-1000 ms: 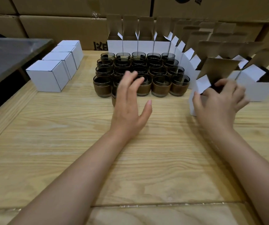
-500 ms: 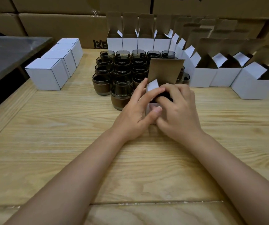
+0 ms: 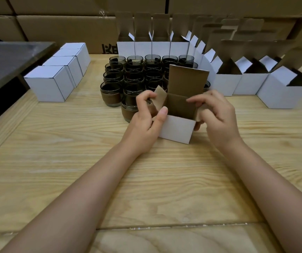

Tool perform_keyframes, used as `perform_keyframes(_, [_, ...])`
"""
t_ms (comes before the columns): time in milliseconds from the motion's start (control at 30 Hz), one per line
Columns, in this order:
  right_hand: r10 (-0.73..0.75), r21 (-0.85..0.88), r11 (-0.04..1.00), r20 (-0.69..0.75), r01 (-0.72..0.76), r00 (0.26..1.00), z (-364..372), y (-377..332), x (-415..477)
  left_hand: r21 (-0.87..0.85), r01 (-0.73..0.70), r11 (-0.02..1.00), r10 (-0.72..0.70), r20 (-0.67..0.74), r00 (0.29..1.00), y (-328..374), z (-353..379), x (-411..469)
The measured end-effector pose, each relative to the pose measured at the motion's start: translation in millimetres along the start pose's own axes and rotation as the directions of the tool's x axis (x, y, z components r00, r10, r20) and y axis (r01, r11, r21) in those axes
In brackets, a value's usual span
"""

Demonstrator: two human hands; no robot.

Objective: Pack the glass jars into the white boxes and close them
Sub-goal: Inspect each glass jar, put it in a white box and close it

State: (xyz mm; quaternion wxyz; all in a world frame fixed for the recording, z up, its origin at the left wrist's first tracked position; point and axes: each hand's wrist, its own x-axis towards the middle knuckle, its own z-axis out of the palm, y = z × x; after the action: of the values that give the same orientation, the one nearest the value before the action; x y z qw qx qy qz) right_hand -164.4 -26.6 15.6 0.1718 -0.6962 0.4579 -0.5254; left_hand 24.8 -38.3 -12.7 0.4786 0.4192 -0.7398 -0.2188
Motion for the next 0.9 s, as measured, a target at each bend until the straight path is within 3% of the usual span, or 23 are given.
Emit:
perform_keyframes(100, [0.144, 0.178, 0.973, 0.023, -0.145, 0.989, -7, 4, 0, 0.026, -0.001, 1.000, 0.000, 0.034, 0.999, -2, 3, -1])
perform_keyframes(267, [0.239, 0.188, 0.949, 0.087, -0.252, 0.967, -12, 13, 2, -0.074, 0.093, 0.993, -0.085, 0.104, 0.991, -2, 2, 2])
perform_keyframes(567, [0.340, 0.491, 0.776, 0.204, -0.397, 0.918, -14, 20, 10, -0.366, 0.262, 0.893, -0.119, 0.369, 0.922, -1, -8, 6])
perform_keyframes(900, [0.316, 0.513, 0.747, 0.287, -0.423, 0.904, -18, 18, 9, -0.346, 0.243, 0.906, -0.107, 0.368, 0.923, 3, -8, 6])
